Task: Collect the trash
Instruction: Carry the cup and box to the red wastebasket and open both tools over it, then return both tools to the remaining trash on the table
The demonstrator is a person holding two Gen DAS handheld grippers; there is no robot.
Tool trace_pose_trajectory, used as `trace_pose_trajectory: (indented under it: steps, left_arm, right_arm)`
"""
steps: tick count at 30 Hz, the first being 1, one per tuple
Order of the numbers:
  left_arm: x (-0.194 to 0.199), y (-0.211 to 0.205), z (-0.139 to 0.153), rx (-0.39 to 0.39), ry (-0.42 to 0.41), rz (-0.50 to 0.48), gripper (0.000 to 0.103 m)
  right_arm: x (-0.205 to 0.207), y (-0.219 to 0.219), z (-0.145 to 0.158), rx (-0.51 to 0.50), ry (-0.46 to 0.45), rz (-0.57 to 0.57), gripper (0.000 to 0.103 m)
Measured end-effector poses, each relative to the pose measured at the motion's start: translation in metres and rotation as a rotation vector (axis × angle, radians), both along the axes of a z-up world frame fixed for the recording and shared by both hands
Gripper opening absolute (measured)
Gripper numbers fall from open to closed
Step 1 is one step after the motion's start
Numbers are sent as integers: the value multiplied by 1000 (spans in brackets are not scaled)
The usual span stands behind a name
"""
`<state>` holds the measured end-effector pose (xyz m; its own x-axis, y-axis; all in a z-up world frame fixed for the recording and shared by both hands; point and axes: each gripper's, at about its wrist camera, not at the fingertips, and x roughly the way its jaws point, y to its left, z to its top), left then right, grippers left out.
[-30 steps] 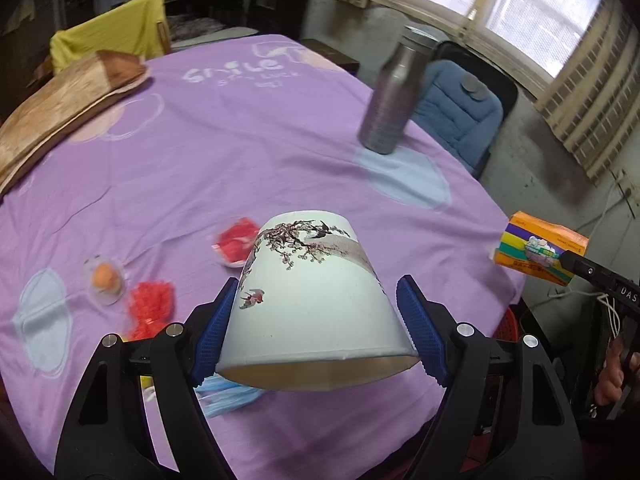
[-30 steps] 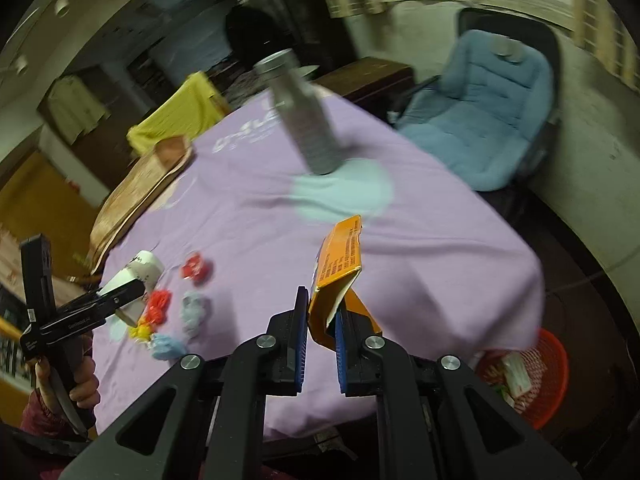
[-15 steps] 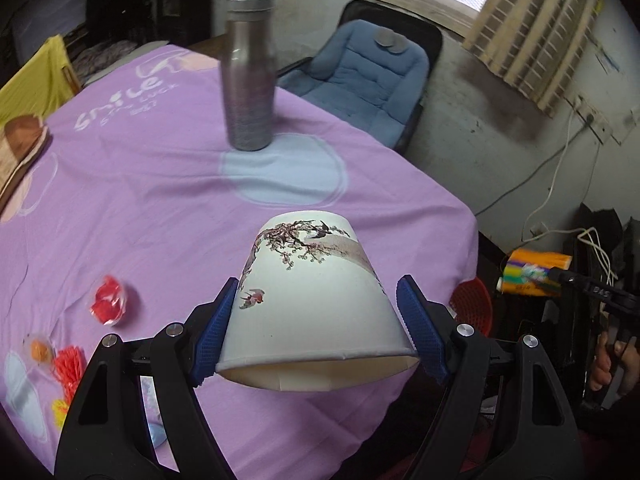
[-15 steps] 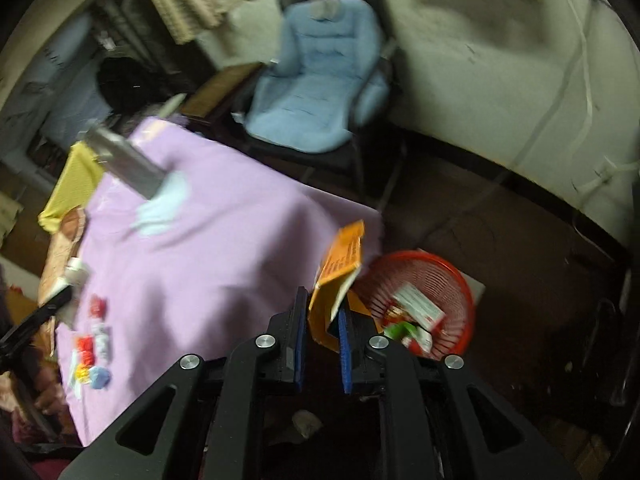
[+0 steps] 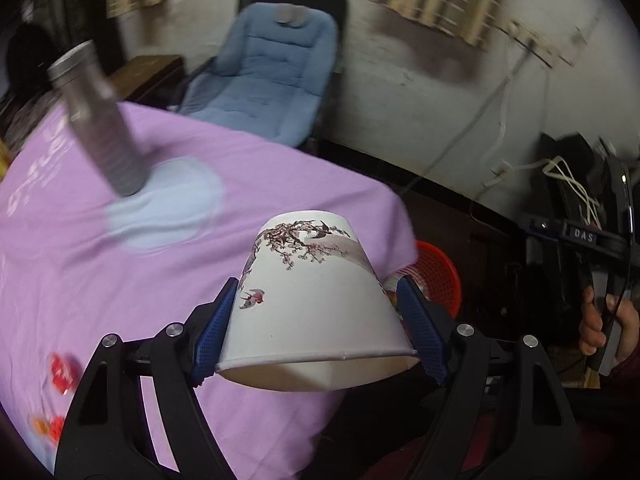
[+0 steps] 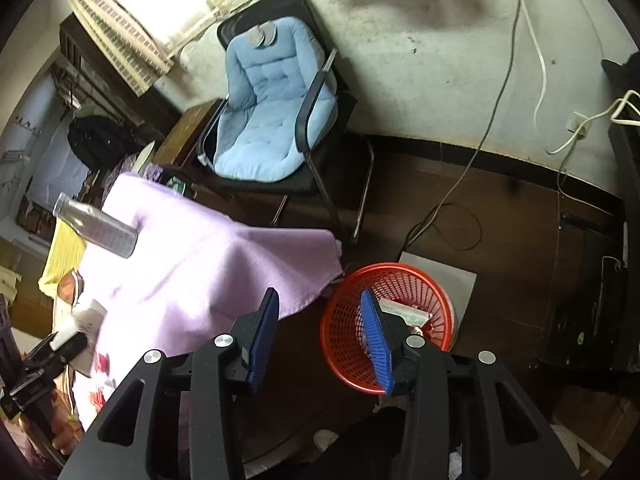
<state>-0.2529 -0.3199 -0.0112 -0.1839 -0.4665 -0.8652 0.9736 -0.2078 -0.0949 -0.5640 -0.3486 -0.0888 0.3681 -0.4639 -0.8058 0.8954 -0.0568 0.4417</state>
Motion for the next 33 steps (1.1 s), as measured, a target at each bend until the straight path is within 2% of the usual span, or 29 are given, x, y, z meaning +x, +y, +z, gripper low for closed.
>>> trace_pose_trajectory:
  steps: [4, 10, 13, 15, 19, 24, 31, 33]
  left_arm:
    - [-51, -16, -14, 24, 9, -137, 76]
    - [-126, -39, -52, 96, 15, -323, 77]
    - [-153, -46, -66, 117, 12, -368, 79]
    - [-168, -52, -73, 121, -24, -378, 82]
    - [-177, -58, -72, 125, -33, -378, 83]
    - [-140, -60, -50, 77, -36, -297, 84]
    - [-49, -46, -27, 50, -20, -63, 84]
    - [-19, -37, -24, 52, -23, 23, 85]
  right_arm:
    - [-14, 10, 2, -9, 3, -28, 44]
    - [-41, 27, -2, 1, 20, -83, 45]
    - [-54, 37, -6, 9, 27, -119, 46]
    - [-62, 43, -8, 13, 39, -139, 47]
    - [-73, 50, -8, 17, 42, -168, 47]
    - [-60, 33, -5, -2, 15, -142, 48]
    - [1, -2, 13, -54, 7, 36, 48]
    - [19, -11, 19, -65, 9, 88, 51]
